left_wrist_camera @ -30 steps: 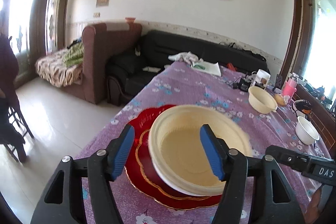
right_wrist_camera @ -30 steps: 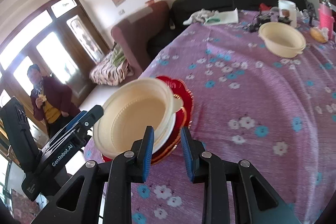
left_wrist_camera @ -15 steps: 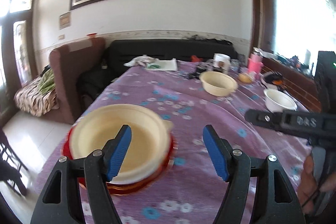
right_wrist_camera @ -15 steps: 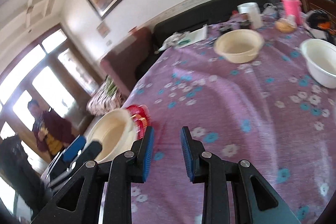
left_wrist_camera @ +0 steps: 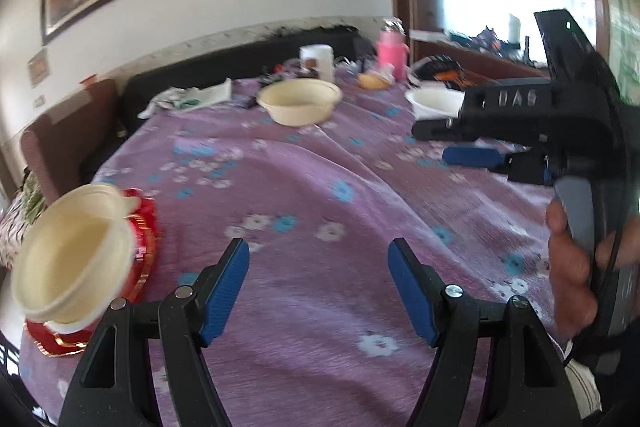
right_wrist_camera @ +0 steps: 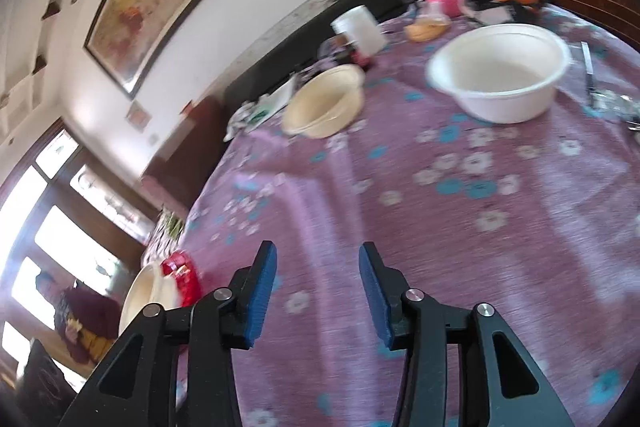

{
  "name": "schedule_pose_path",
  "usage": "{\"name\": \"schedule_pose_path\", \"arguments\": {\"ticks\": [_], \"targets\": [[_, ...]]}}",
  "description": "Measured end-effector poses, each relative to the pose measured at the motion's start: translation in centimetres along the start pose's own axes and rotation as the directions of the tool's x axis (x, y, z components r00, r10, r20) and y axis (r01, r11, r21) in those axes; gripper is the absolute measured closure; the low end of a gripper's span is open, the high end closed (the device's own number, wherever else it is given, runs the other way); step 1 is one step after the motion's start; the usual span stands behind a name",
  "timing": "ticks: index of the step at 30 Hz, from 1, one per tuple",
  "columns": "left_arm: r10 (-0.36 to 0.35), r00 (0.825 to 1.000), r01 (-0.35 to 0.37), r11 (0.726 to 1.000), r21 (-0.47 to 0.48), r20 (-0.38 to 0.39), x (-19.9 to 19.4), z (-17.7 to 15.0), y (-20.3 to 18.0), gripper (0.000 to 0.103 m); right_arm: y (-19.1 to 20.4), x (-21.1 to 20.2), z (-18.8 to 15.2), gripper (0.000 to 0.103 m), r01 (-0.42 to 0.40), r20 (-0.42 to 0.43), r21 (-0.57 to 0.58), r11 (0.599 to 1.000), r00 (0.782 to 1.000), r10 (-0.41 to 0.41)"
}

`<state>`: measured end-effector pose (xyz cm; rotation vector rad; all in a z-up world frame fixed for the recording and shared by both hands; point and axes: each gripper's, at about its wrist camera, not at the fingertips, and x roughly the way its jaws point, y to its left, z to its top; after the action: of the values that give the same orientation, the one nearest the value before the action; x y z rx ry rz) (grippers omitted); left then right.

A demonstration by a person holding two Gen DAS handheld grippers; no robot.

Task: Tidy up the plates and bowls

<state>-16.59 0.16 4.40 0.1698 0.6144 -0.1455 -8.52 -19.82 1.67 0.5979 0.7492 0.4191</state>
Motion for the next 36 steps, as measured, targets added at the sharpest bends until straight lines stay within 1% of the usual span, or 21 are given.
{"name": "schedule_pose_path", "arguments": {"ticks": [2, 4, 7, 9, 11, 13, 16, 17, 18, 19, 20, 21, 22, 24, 25, 27, 30, 31, 34, 35, 36], "targets": [[-0.021, 0.999, 0.021, 1.000, 0.013, -0.024, 0.8, 0.1, -0.8, 0.032, -1.4, -0.5, 0.6, 0.051, 0.012, 0.016, 0.023, 1.000, 1.000, -0.012], [-0.043, 0.998, 0.044, 0.999, 0.018, -0.053, 1.7, 0.5, -1.4, 0.032, -2.9, -1.2, 1.5, 0.051, 0.047, 0.028, 0.045, 0.998, 0.998, -0.048], [-0.065, 0.995, 0.067, 0.997, 0.027, -0.074, 2.6, 1.6, -2.1, 0.032, -5.1, -2.3, 3.1, 0.051, 0.094, 0.054, 0.068, 0.993, 0.994, -0.098], [-0.082, 0.993, 0.084, 0.996, 0.032, -0.082, 3.2, 2.5, -2.5, 0.031, -6.7, -3.2, 4.6, 0.051, 0.129, 0.076, 0.088, 0.988, 0.988, -0.135], [-0.100, 0.990, 0.104, 0.994, 0.037, -0.097, 4.2, 3.6, -3.0, 0.030, -8.1, -4.1, 6.1, 0.051, 0.145, 0.095, 0.116, 0.983, 0.983, -0.157], [-0.119, 0.986, 0.124, 0.992, 0.034, -0.116, 5.1, 4.8, -3.5, 0.026, -9.5, -4.6, 7.8, 0.051, 0.186, 0.100, 0.132, 0.974, 0.975, -0.200], [-0.164, 0.974, 0.168, 0.986, 0.014, -0.160, 6.9, 7.0, -4.2, 0.026, -11.4, -4.9, 10.3, 0.051, 0.243, 0.104, 0.143, 0.959, 0.960, -0.259], [-0.174, 0.970, 0.179, 0.984, 0.010, -0.169, 7.3, 7.6, -4.4, 0.026, -11.9, -4.9, 11.0, 0.053, 0.249, 0.109, 0.145, 0.958, 0.958, -0.265], [-0.180, 0.967, 0.184, 0.983, 0.006, -0.178, 7.8, 8.3, -4.6, 0.026, -12.5, -4.8, 12.0, 0.062, 0.256, 0.118, 0.151, 0.955, 0.954, -0.275], [-0.189, 0.964, 0.192, 0.981, -0.004, -0.188, 8.5, 9.6, -4.8, 0.026, -13.2, -4.7, 12.8, 0.066, 0.265, 0.122, 0.167, 0.950, 0.950, -0.286], [-0.197, 0.962, 0.198, 0.980, -0.014, -0.189, 8.9, 10.3, -5.0, 0.026, -13.7, -4.7, 13.1, 0.068, 0.257, 0.127, 0.186, 0.948, 0.951, -0.283], [-0.205, 0.961, 0.204, 0.979, -0.024, -0.186, 9.3, 11.1, -5.1, 0.026, -14.5, -4.7, 13.4, 0.068, 0.231, 0.140, 0.215, 0.949, 0.954, -0.264], [-0.210, 0.961, 0.208, 0.978, -0.031, -0.179, 9.9, 12.5, -5.4, 0.026, -15.0, -4.6, 13.6, 0.068, 0.213, 0.150, 0.229, 0.950, 0.956, -0.250], [-0.211, 0.963, 0.208, 0.977, -0.038, -0.166, 11.0, 14.0, -5.8, 0.026, -16.0, -4.2, 13.5, 0.068, 0.188, 0.165, 0.245, 0.951, 0.959, -0.232], [-0.222, 0.962, 0.218, 0.975, -0.044, -0.158, 12.0, 15.3, -6.2, 0.026, -16.5, -3.9, 13.5, 0.068, 0.171, 0.164, 0.255, 0.952, 0.962, -0.216], [-0.233, 0.960, 0.225, 0.972, -0.065, -0.153, 13.6, 16.7, -6.7, 0.027, -17.3, -3.5, 13.5, 0.068, 0.141, 0.148, 0.271, 0.952, 0.971, -0.186], [-0.272, 0.948, 0.255, 0.960, -0.116, -0.163, 16.9, 18.7, -7.3, 0.035, -18.2, -3.7, 13.3, 0.067, 0.155, 0.149, 0.296, 0.943, 0.967, -0.205], [-0.281, 0.944, 0.259, 0.956, -0.137, -0.173, 18.4, 19.2, -7.5, 0.036, -18.3, -3.8, 13.3, 0.066, 0.150, 0.153, 0.295, 0.944, 0.967, -0.202], [-0.277, 0.938, 0.247, 0.955, -0.162, -0.206, 21.7, 19.9, -7.8, 0.036, -18.4, -3.6, 13.3, 0.066, 0.159, 0.148, 0.288, 0.944, 0.967, -0.207], [-0.287, 0.933, 0.253, 0.953, -0.169, -0.217, 22.6, 20.0, -8.0, 0.037, -18.4, -3.4, 13.3, 0.067, 0.159, 0.137, 0.282, 0.946, 0.969, -0.203], [-0.306, 0.924, 0.269, 0.946, -0.180, -0.227, 23.5, 20.0, -8.1, 0.039, -18.4, -3.0, 13.2, 0.067, 0.167, 0.121, 0.278, 0.946, 0.971, -0.206]]}}
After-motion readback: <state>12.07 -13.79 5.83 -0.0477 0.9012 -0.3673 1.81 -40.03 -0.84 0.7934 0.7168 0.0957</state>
